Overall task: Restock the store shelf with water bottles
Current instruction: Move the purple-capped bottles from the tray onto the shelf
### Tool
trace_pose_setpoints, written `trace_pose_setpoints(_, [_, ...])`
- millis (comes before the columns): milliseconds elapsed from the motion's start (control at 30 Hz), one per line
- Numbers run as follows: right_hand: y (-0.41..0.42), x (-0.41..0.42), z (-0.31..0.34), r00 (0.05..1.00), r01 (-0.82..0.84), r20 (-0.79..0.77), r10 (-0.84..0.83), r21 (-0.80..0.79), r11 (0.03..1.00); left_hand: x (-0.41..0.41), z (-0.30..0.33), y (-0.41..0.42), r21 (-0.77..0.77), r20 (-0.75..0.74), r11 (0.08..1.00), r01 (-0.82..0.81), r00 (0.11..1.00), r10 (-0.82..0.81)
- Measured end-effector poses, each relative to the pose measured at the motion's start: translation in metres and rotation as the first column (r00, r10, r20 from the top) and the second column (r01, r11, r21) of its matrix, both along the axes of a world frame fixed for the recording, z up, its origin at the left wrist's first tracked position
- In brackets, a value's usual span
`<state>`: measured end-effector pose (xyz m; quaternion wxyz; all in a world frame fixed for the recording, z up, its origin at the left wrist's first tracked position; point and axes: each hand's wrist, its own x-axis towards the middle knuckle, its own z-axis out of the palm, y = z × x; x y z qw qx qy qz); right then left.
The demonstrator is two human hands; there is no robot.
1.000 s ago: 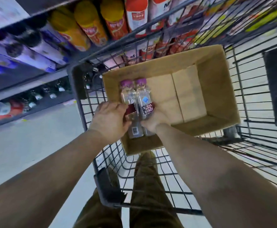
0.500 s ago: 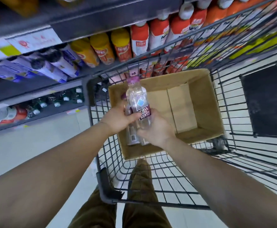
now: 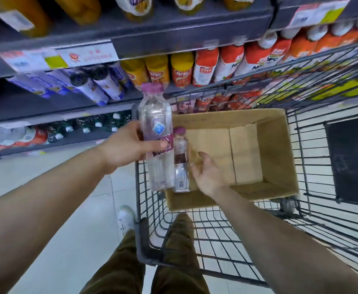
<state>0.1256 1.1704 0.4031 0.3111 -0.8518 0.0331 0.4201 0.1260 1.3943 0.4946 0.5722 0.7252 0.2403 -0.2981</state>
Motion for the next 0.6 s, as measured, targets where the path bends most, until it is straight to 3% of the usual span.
trace_pose_setpoints(133, [0.028,-0.012,-0.053,0.993,0.017,-0.117,-0.022,-0.038,0.999,-0.006,0.014,0.017,0.010,0.018,1.000,-0.017,1.000,0.017])
trace_pose_setpoints(267, [0.045,-0.014,-0.080,0.972,0.202,-0.120,-0.202,-0.013,0.979,-0.012,0.019,0.023,-0.025,0.028,1.000,-0.007,1.000,0.008])
trace_pose_setpoints(600, [0.024,-0.002,-0.071,0.971,0.205,-0.128,-0.203,0.003,0.979,-0.024,0.009,0.016,-0.044,0.017,0.996,-0.084,0.996,0.085])
